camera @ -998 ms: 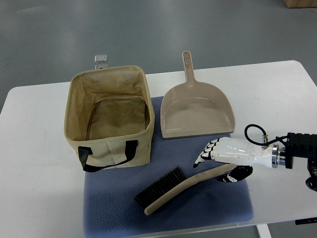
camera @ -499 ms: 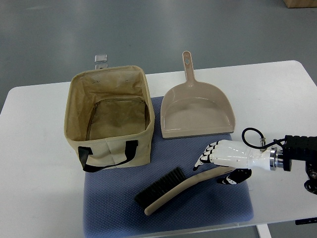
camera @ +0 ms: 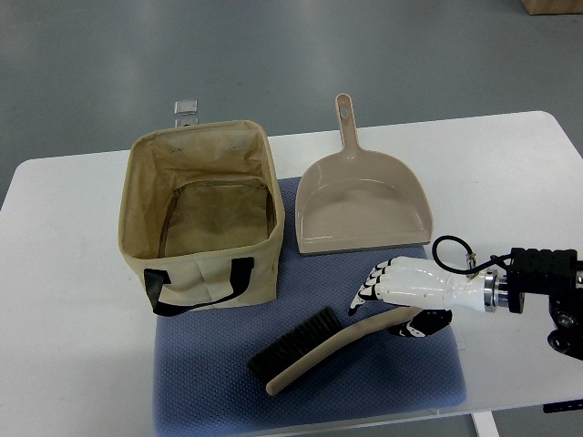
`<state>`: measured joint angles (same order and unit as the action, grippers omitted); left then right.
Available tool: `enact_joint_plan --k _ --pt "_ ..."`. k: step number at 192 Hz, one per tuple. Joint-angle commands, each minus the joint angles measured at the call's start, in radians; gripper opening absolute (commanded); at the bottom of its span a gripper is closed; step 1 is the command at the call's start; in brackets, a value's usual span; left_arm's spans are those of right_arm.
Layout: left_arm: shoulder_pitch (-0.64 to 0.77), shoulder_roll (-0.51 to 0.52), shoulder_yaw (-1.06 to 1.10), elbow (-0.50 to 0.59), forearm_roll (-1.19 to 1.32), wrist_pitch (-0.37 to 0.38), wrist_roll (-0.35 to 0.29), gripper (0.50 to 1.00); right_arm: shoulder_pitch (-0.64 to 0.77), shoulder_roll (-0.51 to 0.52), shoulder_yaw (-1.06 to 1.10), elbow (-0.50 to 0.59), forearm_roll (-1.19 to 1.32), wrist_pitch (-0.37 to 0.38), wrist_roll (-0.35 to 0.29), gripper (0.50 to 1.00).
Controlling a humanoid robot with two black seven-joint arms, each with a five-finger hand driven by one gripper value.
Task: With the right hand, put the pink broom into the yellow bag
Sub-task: 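Close the right hand fingers around the brush handle, then lift the brush with the right hand and swing it over the bag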
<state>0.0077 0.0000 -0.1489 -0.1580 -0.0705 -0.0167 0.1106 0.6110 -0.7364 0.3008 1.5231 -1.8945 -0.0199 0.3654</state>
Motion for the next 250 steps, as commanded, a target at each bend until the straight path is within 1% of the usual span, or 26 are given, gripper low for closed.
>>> enact_joint_plan --k 1,59,72,96,107,113,119,120,121,124,126,129,130,131,132,133,134,135,136,137,138,139,171,196,225,250 --pt "0.0 0.0 -0.001 0.0 0.0 0.0 0.0 1.0 0.003 0.005 -0.008 -0.003 -0.003 0.002 0.0 0.742" --pt "0.0 0.0 0.0 0.0 0.0 0.0 0.0 1.0 0.007 0.015 -0.025 -0.015 -0.025 0.0 -0.002 0.742" --pt "0.0 0.0 0.0 0.0 0.0 0.0 0.0 1.0 0.007 0.018 -0.026 -0.017 -0.031 0.0 -0.014 0.742" --pt "0.0 0.0 0.0 0.0 0.0 0.0 0.0 1.0 0.007 0.028 -0.026 -0.026 -0.043 0.002 -0.016 0.742" --pt "0.0 0.0 0.0 0.0 0.0 0.0 0.0 1.0 0.007 0.029 -0.026 -0.03 -0.044 0.0 -0.017 0.727" --pt "0.0 0.0 0.0 0.0 0.0 0.0 0.0 1.0 0.007 0.031 -0.026 -0.032 -0.046 0.002 -0.017 0.711" --pt "0.0 0.0 0.0 0.0 0.0 0.0 0.0 1.0 0.007 0.034 -0.026 -0.035 -0.046 0.0 -0.017 0.678" --pt "0.0 0.0 0.0 0.0 0.0 0.0 0.0 1.0 0.007 0.034 -0.026 -0.035 -0.048 0.0 -0.019 0.666" --pt "0.0 0.0 0.0 0.0 0.0 0.0 0.0 1.0 0.007 0.034 -0.026 -0.035 -0.048 0.0 -0.019 0.666" --pt "0.0 0.0 -0.001 0.0 0.0 0.0 0.0 1.0 0.007 0.034 -0.026 -0.035 -0.048 0.0 -0.02 0.637" --pt "0.0 0.0 -0.001 0.0 0.0 0.0 0.0 1.0 0.007 0.034 -0.026 -0.035 -0.048 0.0 -0.02 0.637" --pt "0.0 0.0 0.0 0.0 0.0 0.0 0.0 1.0 0.007 0.034 -0.026 -0.035 -0.049 0.0 -0.025 0.605" --pt "0.0 0.0 0.0 0.0 0.0 0.0 0.0 1.0 0.007 0.034 -0.026 -0.035 -0.049 0.0 -0.025 0.605" --pt "0.0 0.0 0.0 0.0 0.0 0.0 0.0 1.0 0.007 0.034 -0.026 -0.037 -0.049 0.0 -0.025 0.586" --pt "0.0 0.0 0.0 0.0 0.0 0.0 0.0 1.0 0.007 0.034 -0.026 -0.037 -0.049 0.0 -0.025 0.586" --pt "0.0 0.0 -0.001 0.0 0.0 0.0 0.0 1.0 0.009 0.034 -0.026 -0.037 -0.049 0.0 -0.026 0.568" --pt "0.0 0.0 -0.001 0.0 0.0 0.0 0.0 1.0 0.009 0.034 -0.026 -0.037 -0.049 0.0 -0.026 0.568" --pt "0.0 0.0 -0.001 0.0 0.0 0.0 0.0 1.0 0.007 0.034 -0.026 -0.037 -0.051 0.0 -0.028 0.546" --pt "0.0 0.0 -0.001 0.0 0.0 0.0 0.0 1.0 0.007 0.034 -0.026 -0.037 -0.051 0.0 -0.028 0.545" --pt "0.0 0.0 0.0 0.0 0.0 0.0 0.0 1.0 0.009 0.034 -0.026 -0.037 -0.051 0.0 -0.031 0.523" --pt "0.0 0.0 0.0 0.0 0.0 0.0 0.0 1.0 0.009 0.034 -0.026 -0.037 -0.051 0.0 -0.031 0.523" --pt "0.0 0.0 0.0 0.0 0.0 0.0 0.0 1.0 0.009 0.034 -0.026 -0.037 -0.051 0.0 -0.031 0.501" --pt "0.0 0.0 -0.001 0.0 0.0 0.0 0.0 1.0 0.009 0.032 -0.025 -0.037 -0.049 -0.006 -0.036 0.5" --pt "0.0 0.0 0.0 0.0 0.0 0.0 0.0 1.0 0.026 0.02 -0.022 -0.038 -0.044 -0.048 -0.036 0.5" --pt "0.0 0.0 0.0 0.0 0.0 0.0 0.0 1.0 0.058 -0.017 -0.006 -0.041 -0.028 -0.075 -0.028 0.5" --pt "0.0 0.0 0.0 0.0 0.0 0.0 0.0 1.0 0.087 -0.043 0.05 -0.041 0.002 -0.077 -0.025 0.5"
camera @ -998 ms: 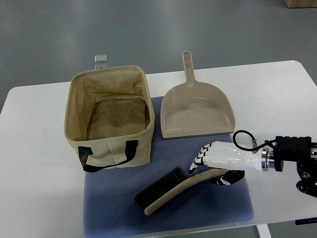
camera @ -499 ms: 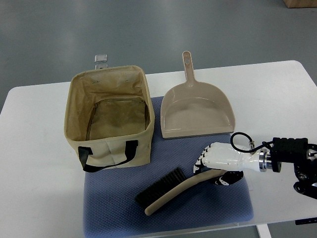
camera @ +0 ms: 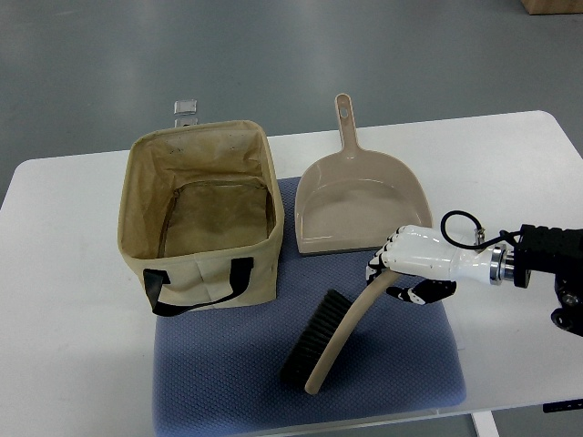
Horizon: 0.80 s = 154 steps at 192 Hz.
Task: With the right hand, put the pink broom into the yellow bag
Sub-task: 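Lift the brush with the right hand and swing it over the bag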
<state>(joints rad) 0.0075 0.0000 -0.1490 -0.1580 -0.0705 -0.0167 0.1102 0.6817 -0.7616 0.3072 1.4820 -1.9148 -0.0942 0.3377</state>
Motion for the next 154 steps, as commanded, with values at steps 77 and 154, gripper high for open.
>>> enact_joint_plan --k 77,154 --pt "0.0 0.0 -0.001 0.0 0.0 0.0 0.0 1.0 0.147 -0.104 0.15 -0.035 0.149 0.001 0.003 0.5" --pt "0.0 0.0 -0.001 0.0 0.0 0.0 0.0 1.0 0.401 -0.047 0.136 -0.146 0.131 0.021 -0.008 0.5"
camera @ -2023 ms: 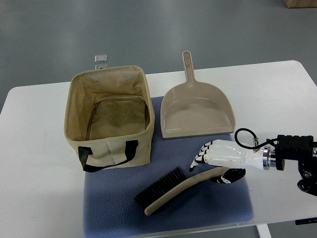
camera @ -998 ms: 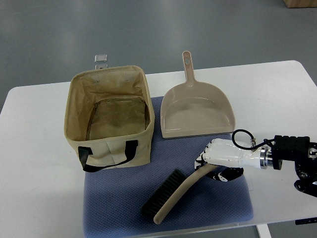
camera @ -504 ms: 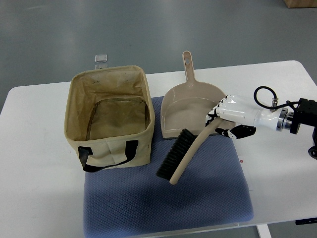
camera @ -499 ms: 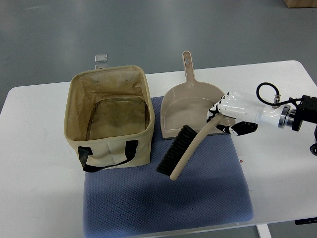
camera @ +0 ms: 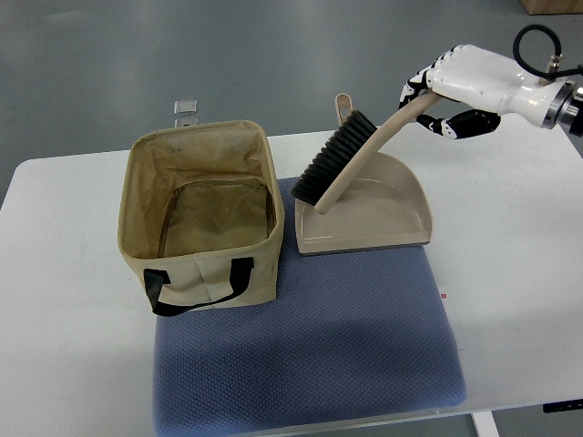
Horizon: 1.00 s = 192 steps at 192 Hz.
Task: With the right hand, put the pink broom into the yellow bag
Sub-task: 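Lift the brush with the right hand and swing it over the bag, then lower the brush into the beige bag and open the right hand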
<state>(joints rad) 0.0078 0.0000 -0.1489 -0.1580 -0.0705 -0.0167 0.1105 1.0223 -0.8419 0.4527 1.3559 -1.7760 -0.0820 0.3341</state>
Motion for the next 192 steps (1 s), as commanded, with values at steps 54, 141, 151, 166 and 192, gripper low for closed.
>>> enact_joint_plan --k 54,141,151,166,192 --pt "0.0 0.0 0.0 0.0 0.0 0.0 0.0 1.0 0.124 0.236 -0.009 -0.072 -0.065 0.015 -0.009 0.5" --pt "0.0 0.0 0.0 0.0 0.0 0.0 0.0 1.0 0.108 0.392 -0.023 -0.139 -0.106 0.004 -0.012 0.653" --pt "0.0 0.0 0.0 0.0 0.0 0.0 0.0 1.0 0.102 0.4 -0.016 -0.143 -0.105 0.002 -0.01 0.778" --pt "0.0 0.0 0.0 0.0 0.0 0.0 0.0 1.0 0.094 0.403 -0.008 -0.149 -0.1 -0.007 -0.007 0.905" --pt "0.0 0.0 0.0 0.0 0.0 0.0 0.0 1.0 0.085 0.4 -0.003 -0.155 -0.085 -0.03 -0.003 0.926"
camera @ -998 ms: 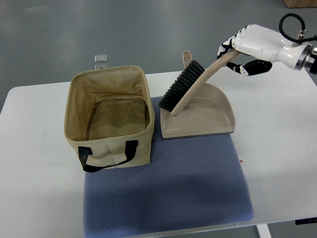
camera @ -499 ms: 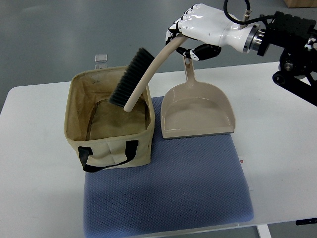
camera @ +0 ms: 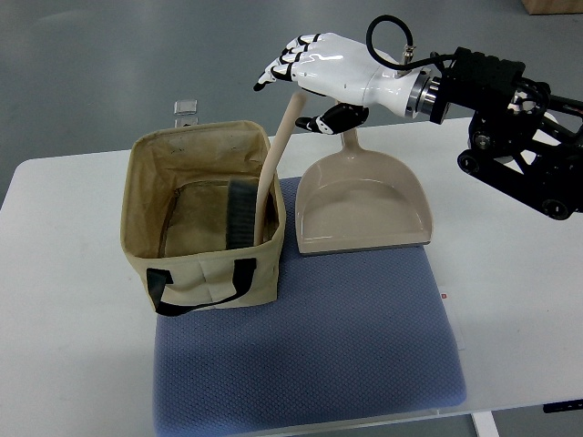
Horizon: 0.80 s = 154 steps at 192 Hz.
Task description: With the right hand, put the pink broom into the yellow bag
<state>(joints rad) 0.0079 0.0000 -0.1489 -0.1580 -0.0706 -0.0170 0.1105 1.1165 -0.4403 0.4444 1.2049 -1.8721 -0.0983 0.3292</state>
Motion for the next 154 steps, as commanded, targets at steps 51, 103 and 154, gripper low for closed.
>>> enact_joint_plan --k 51,103,154 --pt "0.0 0.0 0.0 0.0 0.0 0.0 0.0 1.0 -0.138 -0.011 0.237 -0.016 0.126 0.058 0.005 0.924" --pt "0.0 0.0 0.0 0.0 0.0 0.0 0.0 1.0 -0.311 0.002 0.585 -0.114 0.438 0.324 -0.005 0.924" --pt "0.0 0.0 0.0 0.0 0.0 0.0 0.0 1.0 -0.437 0.049 0.726 -0.315 0.821 0.483 -0.009 0.926"
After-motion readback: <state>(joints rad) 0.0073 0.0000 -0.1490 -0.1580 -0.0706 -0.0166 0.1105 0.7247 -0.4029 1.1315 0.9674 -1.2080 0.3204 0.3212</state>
